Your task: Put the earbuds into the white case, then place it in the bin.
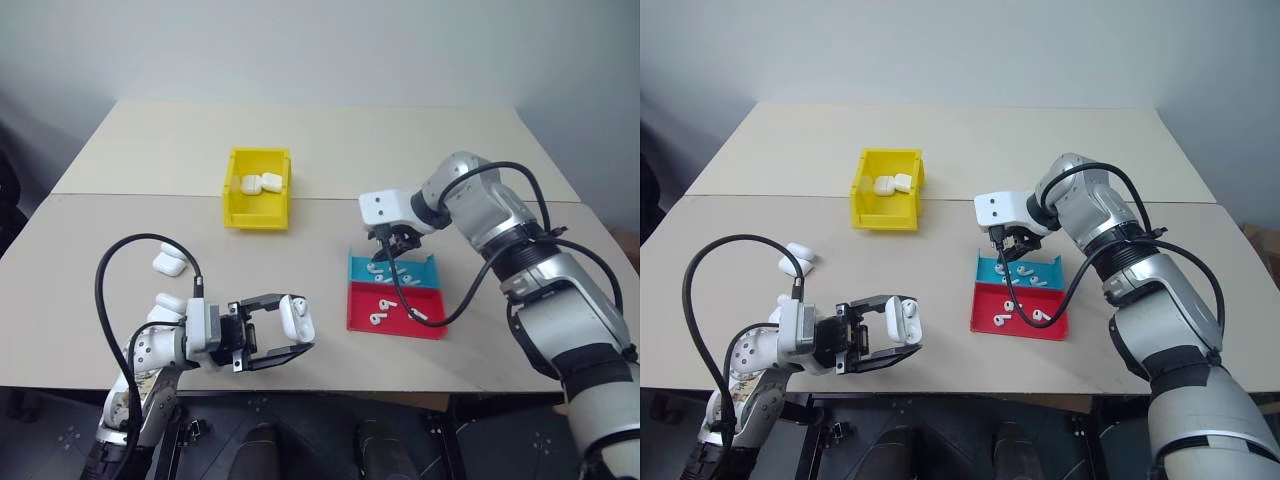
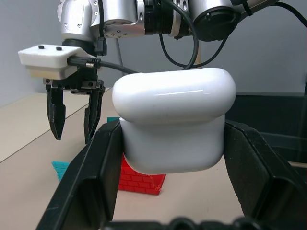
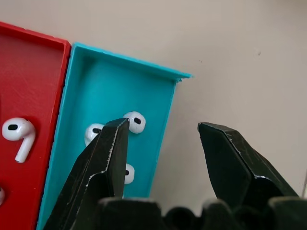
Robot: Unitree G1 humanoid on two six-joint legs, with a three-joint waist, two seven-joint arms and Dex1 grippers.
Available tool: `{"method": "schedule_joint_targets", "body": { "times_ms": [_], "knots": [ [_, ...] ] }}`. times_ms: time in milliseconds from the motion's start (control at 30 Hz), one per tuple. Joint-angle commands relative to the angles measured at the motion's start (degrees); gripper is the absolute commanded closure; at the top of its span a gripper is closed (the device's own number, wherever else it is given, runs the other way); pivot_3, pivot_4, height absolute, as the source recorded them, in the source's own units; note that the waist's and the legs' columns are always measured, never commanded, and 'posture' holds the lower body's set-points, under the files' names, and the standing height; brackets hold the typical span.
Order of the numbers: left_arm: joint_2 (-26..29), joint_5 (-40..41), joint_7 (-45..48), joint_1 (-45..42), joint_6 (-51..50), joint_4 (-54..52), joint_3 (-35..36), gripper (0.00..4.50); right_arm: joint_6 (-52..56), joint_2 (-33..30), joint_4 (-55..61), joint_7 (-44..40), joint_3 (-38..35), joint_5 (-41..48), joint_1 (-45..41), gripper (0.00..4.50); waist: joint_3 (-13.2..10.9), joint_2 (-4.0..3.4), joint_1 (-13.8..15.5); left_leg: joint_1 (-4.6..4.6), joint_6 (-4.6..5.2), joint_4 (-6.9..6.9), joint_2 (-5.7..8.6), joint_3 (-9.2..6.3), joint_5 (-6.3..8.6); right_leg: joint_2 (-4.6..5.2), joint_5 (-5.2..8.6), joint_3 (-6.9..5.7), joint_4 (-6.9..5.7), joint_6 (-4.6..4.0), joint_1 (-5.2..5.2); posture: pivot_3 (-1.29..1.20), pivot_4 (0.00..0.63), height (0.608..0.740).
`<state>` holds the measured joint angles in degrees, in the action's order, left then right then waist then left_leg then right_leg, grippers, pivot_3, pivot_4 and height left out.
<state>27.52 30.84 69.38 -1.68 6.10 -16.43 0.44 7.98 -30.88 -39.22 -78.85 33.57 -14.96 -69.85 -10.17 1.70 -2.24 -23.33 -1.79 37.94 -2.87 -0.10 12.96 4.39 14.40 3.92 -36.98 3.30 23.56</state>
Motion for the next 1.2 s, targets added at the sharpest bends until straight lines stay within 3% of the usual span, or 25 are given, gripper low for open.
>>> {"method": "schedule_joint_targets", "body": {
  "times_ms": [33, 400, 1200],
  "knots": [
    [0.2, -0.2, -0.9, -0.1, 1.4, -2.1, 0.0, 1.67, 1.5, 1.1, -0.2, 0.1, -0.7, -1.7, -2.0, 1.73, 0.0, -0.01, -0.1, 0.0, 0.0, 0.0, 0.0, 0.0, 0.0, 0.0, 0.0, 0.0, -0.02, 0.0, 0.02, 0.0, 0.15, 0.74],
    [0.2, -0.7, -1.4, -2.7, 1.0, -0.5, -1.0, 1.67, 7.9, 3.1, 2.4, 0.9, -1.9, -3.6, -0.2, 1.73, 0.0, -0.02, -0.2, -0.02, 0.0, 0.0, 0.0, 0.0, 0.0, -0.01, 0.0, 0.01, -0.05, 0.0, 0.05, 0.0, 0.15, 0.74],
    [1.6, -0.9, -0.7, -3.8, 1.4, 0.5, -0.4, 1.67, 9.8, 5.2, 1.1, 3.3, -1.1, -6.8, 2.1, 1.73, 0.0, -0.02, -0.2, -0.02, -0.01, 0.0, 0.0, -0.01, 0.0, -0.02, 0.0, 0.01, -0.07, 0.0, 0.07, 0.0, 0.15, 0.74]
  ]
}}
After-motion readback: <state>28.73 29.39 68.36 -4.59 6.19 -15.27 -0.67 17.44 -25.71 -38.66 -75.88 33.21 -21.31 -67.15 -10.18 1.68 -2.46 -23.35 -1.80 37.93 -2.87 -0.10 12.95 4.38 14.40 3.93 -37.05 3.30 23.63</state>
